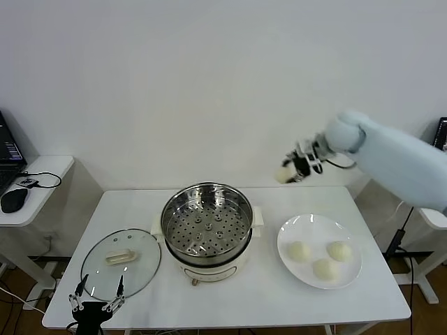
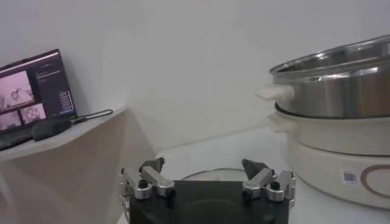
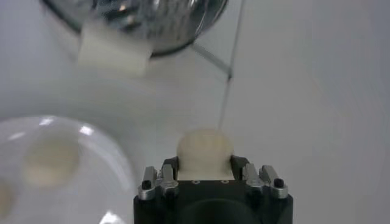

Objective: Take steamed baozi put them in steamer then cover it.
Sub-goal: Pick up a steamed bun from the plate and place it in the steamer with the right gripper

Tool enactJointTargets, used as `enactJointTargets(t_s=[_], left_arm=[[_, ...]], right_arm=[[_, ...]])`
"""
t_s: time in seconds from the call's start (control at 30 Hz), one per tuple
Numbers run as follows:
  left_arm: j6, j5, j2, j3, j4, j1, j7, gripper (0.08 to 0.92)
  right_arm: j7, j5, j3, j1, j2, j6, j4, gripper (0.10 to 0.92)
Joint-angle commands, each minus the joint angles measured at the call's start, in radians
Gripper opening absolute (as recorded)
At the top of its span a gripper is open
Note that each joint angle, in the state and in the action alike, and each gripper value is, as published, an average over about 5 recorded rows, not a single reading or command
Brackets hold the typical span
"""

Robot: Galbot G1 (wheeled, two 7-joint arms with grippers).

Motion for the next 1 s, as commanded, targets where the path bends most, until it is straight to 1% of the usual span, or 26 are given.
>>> enactJointTargets(t_s=[0.03,0.17,0.4,0.63,0.8,1.0], left_arm=[[-0.003,-0.009,-0.001,-0.005,-0.001,0.001,0.0,0.823],[-0.004,-0.011,-0.006,-0.021,-0.007,0.005,0.0,0.823],[-0.004,-0.018,-0.013,-0.037,-0.013,0.006,-0.001,0.823],[-0.004,-0.02,-0.021,-0.044,-0.011,0.006,-0.002,0.823],[-0.005,-0.02,-0.022,-0.048,-0.005,0.005,-0.003,0.823],[-0.005,-0.02,-0.022,-0.047,-0.002,-0.003,-0.003,0.823]], right_arm=[[0.028,0.118,-0.114,0.141,0.193,0.046,0.001,0.551],[0.044,0.097,-0.146,0.095,0.288,0.131,-0.045,0.55],[0.047,-0.031,-0.202,0.037,0.38,0.307,-0.124,0.551],[0.056,-0.224,-0.227,-0.02,0.399,0.468,-0.153,0.552],[0.067,-0.317,-0.225,-0.055,0.402,0.528,-0.184,0.551],[0.091,-0.385,-0.205,-0.096,0.416,0.57,-0.234,0.551]])
